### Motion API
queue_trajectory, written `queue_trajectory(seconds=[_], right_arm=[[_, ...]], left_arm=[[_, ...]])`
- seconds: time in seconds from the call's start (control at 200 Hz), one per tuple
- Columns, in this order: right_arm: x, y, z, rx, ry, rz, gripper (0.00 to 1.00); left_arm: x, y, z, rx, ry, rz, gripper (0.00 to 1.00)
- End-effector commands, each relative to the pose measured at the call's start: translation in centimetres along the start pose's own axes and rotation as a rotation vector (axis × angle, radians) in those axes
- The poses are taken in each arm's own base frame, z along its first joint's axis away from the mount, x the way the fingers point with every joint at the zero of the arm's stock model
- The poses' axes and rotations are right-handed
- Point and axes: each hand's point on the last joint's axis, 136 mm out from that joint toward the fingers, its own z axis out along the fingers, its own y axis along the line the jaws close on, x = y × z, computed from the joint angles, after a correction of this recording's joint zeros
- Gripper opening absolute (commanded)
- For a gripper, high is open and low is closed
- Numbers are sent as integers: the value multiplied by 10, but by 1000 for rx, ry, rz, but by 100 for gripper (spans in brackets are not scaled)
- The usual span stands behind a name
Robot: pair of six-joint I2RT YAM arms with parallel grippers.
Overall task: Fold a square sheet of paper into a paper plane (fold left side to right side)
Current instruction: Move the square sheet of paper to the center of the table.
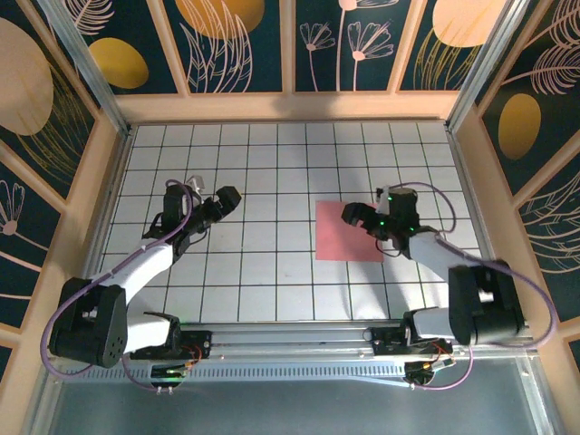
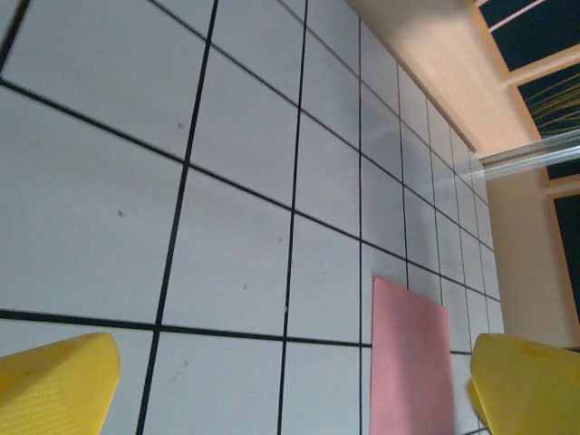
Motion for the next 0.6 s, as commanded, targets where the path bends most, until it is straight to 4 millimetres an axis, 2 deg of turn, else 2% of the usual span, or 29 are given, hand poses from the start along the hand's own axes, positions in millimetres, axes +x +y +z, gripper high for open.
queue_trajectory(seconds=[0.0, 0.18, 0.365, 0.596], right_arm=[[5, 15, 22, -14, 98, 5, 86], [11, 18, 51, 31, 148, -26, 86], [30, 14, 72, 74, 220, -32, 86], [56, 39, 90, 42, 291, -42, 86]], left_arm=[[0, -11, 3, 43, 4, -22, 99], [-5, -7, -1, 3, -26, 0, 99], [-8, -4, -5, -28, -40, 23, 99], [-15, -4, -9, -54, -64, 40, 99]])
